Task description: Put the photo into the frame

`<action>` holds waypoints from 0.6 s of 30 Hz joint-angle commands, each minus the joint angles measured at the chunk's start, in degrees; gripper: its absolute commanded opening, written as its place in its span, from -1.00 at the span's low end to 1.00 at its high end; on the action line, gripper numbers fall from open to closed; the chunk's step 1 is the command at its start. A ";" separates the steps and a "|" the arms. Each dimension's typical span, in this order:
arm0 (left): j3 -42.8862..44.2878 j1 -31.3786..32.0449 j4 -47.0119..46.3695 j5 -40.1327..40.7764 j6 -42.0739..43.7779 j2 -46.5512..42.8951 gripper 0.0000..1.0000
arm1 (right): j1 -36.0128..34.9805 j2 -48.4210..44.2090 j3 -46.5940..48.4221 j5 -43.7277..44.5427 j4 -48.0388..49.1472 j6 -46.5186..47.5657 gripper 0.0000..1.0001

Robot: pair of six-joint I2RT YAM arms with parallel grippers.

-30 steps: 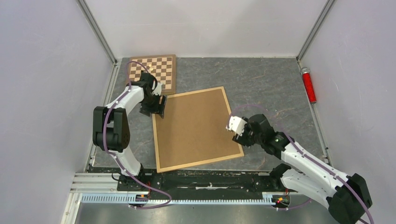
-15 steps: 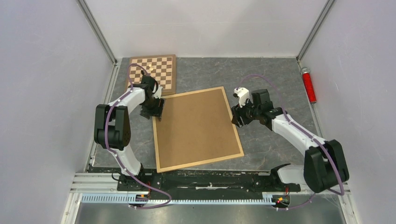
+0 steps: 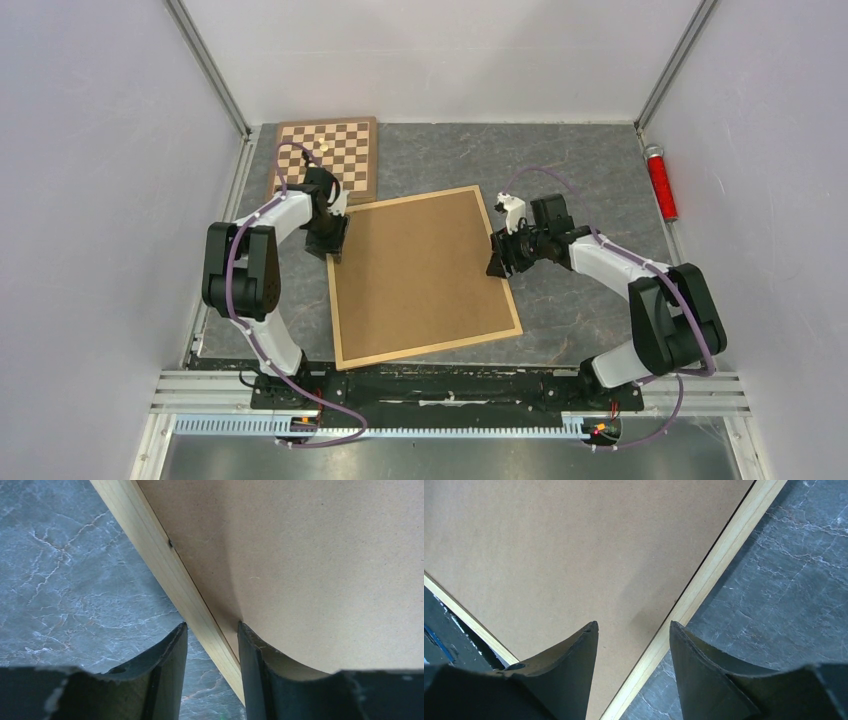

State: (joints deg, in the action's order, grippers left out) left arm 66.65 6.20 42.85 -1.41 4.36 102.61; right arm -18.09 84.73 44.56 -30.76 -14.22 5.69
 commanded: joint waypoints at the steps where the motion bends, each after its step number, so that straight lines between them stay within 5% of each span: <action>1: -0.73 -0.13 -1.66 0.09 2.66 1.00 -0.08 | 0.77 1.52 0.29 -2.78 2.58 -0.99 0.14; 10: -1.61 -0.21 -1.98 -0.83 2.43 1.19 -0.30 | 1.30 4.45 -0.33 -3.76 3.88 -1.53 0.12; 18: -2.12 -1.23 -2.25 -1.49 2.09 1.29 -0.24 | 1.57 4.58 -0.37 -3.69 4.01 -1.65 0.11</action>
State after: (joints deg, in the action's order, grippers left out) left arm 66.26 5.54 42.41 -2.04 4.34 102.63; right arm -16.84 88.92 44.42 -33.74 -12.01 4.45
